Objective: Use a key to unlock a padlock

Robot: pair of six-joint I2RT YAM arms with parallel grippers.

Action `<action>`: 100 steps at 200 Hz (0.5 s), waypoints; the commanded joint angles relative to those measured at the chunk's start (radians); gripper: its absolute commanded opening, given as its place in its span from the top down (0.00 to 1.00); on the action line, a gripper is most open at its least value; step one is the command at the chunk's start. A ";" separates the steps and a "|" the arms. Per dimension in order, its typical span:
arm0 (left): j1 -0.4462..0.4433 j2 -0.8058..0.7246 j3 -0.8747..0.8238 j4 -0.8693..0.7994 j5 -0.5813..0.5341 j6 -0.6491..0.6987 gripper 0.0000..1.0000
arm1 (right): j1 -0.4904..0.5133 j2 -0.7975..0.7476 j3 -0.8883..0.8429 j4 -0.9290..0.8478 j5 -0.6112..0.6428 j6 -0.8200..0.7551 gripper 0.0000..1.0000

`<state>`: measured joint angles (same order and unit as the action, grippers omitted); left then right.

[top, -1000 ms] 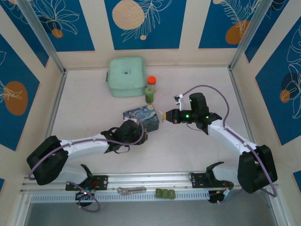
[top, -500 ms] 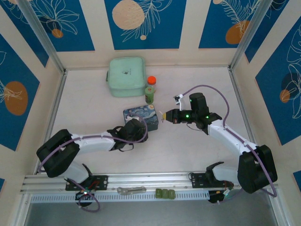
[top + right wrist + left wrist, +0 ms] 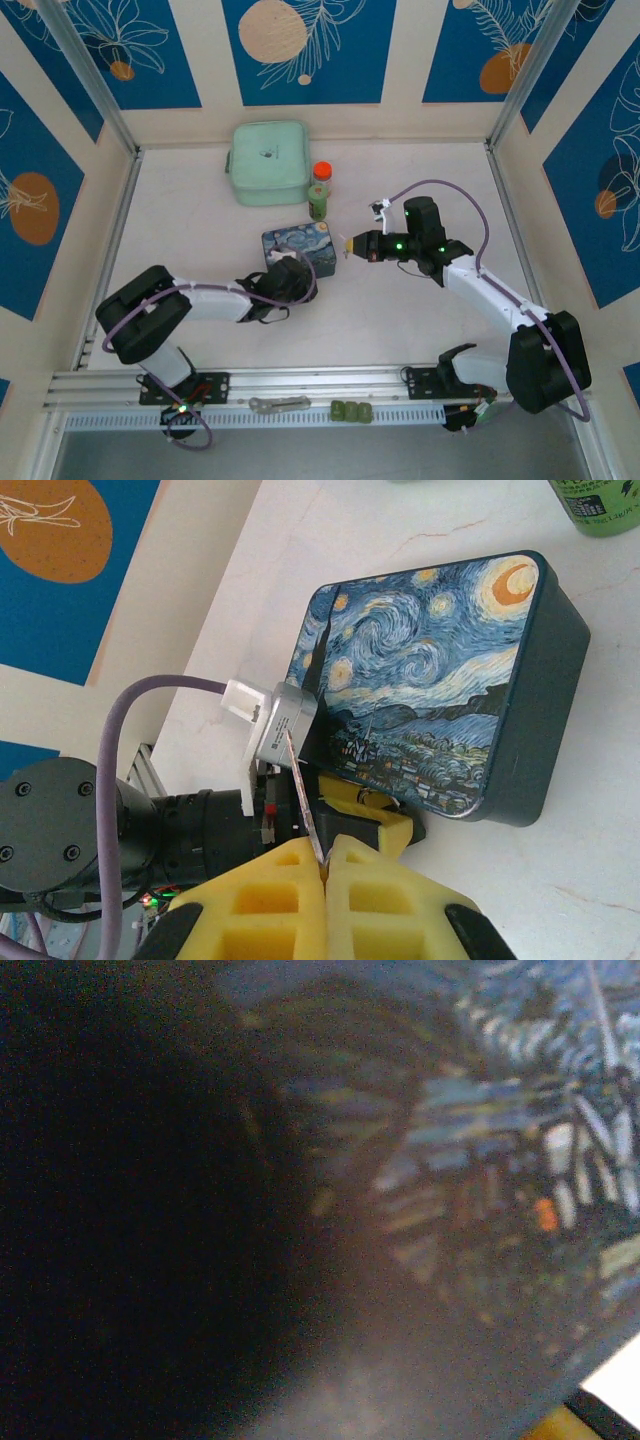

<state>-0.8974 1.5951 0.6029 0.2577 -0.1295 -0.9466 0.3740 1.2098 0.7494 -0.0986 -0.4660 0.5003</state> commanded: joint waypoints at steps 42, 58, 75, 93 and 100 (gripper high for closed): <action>-0.011 0.083 -0.035 0.152 -0.015 -0.044 0.73 | 0.009 -0.020 -0.001 -0.006 0.005 -0.010 1.00; -0.011 0.088 -0.032 0.163 -0.006 -0.042 0.81 | 0.009 -0.021 -0.007 -0.006 0.004 -0.011 1.00; -0.011 0.082 -0.031 0.164 0.002 -0.043 0.88 | 0.009 -0.023 -0.016 -0.004 0.005 -0.010 1.00; -0.011 0.066 -0.028 0.166 0.008 -0.046 0.94 | 0.009 -0.021 -0.026 -0.004 0.006 -0.008 1.00; -0.010 0.059 -0.026 0.168 0.011 -0.049 0.96 | 0.009 -0.020 -0.031 -0.008 0.007 -0.004 1.00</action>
<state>-0.9009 1.6367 0.5766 0.3916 -0.1627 -0.9867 0.3740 1.2095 0.7467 -0.0978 -0.4656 0.5003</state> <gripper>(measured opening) 0.147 0.058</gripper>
